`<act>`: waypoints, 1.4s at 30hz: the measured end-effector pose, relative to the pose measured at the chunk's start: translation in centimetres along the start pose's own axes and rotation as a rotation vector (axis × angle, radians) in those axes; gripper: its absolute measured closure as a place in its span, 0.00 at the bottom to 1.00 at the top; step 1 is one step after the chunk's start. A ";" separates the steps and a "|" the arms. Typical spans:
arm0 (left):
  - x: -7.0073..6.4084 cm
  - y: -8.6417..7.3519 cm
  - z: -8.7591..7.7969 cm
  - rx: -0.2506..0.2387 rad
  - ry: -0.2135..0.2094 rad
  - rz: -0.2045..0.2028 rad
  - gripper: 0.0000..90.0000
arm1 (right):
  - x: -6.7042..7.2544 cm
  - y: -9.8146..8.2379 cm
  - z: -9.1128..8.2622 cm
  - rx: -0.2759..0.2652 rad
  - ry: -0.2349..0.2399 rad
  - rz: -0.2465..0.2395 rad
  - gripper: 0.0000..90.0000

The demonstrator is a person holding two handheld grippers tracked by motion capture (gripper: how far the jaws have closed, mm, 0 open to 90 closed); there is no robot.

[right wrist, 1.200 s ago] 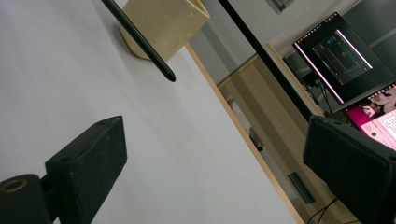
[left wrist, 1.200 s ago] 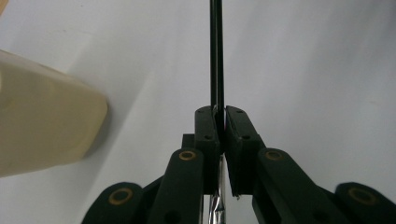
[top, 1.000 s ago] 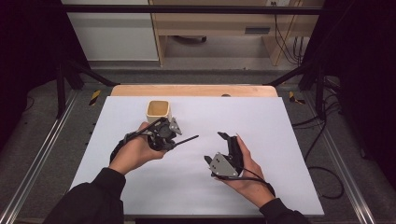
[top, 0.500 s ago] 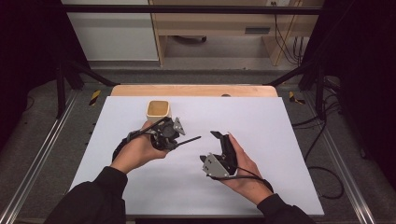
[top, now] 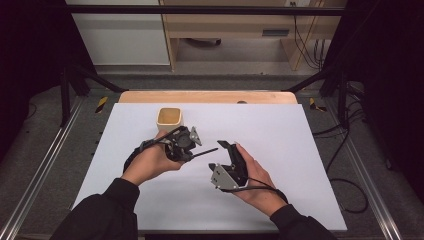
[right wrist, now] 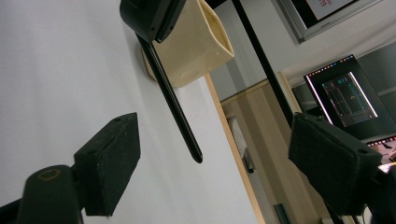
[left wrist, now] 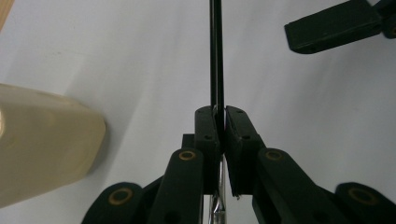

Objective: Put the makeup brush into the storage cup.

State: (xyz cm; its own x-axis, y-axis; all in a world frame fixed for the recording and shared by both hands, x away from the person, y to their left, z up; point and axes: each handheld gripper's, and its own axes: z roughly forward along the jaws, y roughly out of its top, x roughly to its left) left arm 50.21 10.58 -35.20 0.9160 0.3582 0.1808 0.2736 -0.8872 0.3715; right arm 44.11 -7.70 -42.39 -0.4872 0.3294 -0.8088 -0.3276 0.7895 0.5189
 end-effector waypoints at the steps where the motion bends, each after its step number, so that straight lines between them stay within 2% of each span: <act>1: 0.0 0.1 0.0 -0.001 0.000 0.001 0.94 | 0.0 0.0 0.1 0.002 0.002 -0.010 0.22; 8: -0.3 0.5 0.3 -0.013 -0.010 -0.007 0.94 | 0.7 0.1 0.7 0.014 0.007 -0.050 0.29; 10: -0.3 0.5 0.3 -0.013 -0.007 0.001 0.94 | 0.7 0.0 1.1 0.014 0.011 -0.085 0.32; 13: -0.4 0.5 0.3 -0.018 -0.009 0.000 0.94 | 1.0 0.0 1.3 0.033 0.014 -0.094 0.34; 14: -0.4 0.5 0.2 -0.014 -0.009 0.000 0.93 | 0.9 0.0 1.4 0.046 0.021 -0.127 0.37; 16: -0.5 0.6 0.1 -0.013 -0.009 0.001 0.94 | 1.1 0.0 1.6 0.045 0.023 -0.115 0.38; 17: -0.5 0.6 0.1 -0.018 -0.009 0.001 0.94 | 1.3 0.1 1.6 0.048 0.011 -0.142 0.40; 19: -0.5 0.6 0.0 -0.020 -0.008 0.002 0.94 | 1.4 0.1 1.7 0.053 0.009 -0.150 0.40; 21: -0.5 0.5 0.0 -0.019 -0.007 0.002 0.94 | 1.4 0.2 1.8 0.065 0.003 -0.180 0.42; 30: -0.4 0.3 -0.1 -0.010 -0.003 0.002 0.94 | 1.7 0.4 2.0 0.057 0.002 -0.218 0.53; 31: -0.4 0.4 -0.1 0.003 -0.002 0.014 0.93 | 1.7 0.5 2.0 0.057 -0.002 -0.223 0.54; 32: -0.4 0.4 -0.1 0.003 -0.002 0.014 0.93 | 1.8 0.6 2.0 0.048 -0.005 -0.204 0.57; 33: -0.5 0.5 -0.1 0.002 -0.002 0.016 0.93 | 1.6 0.7 2.0 0.053 0.003 -0.235 0.58; 42: -0.7 0.9 -0.1 0.008 -0.003 0.028 0.94 | 1.8 1.0 2.2 0.046 0.019 -0.265 0.71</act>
State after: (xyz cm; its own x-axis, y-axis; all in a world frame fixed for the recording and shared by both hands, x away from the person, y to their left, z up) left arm 49.80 9.63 -34.87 0.9241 0.3324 0.1886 0.2500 -0.8991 0.3594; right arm 44.67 -5.20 -43.96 -0.4043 0.0985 -0.9093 -0.4086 0.8700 0.2759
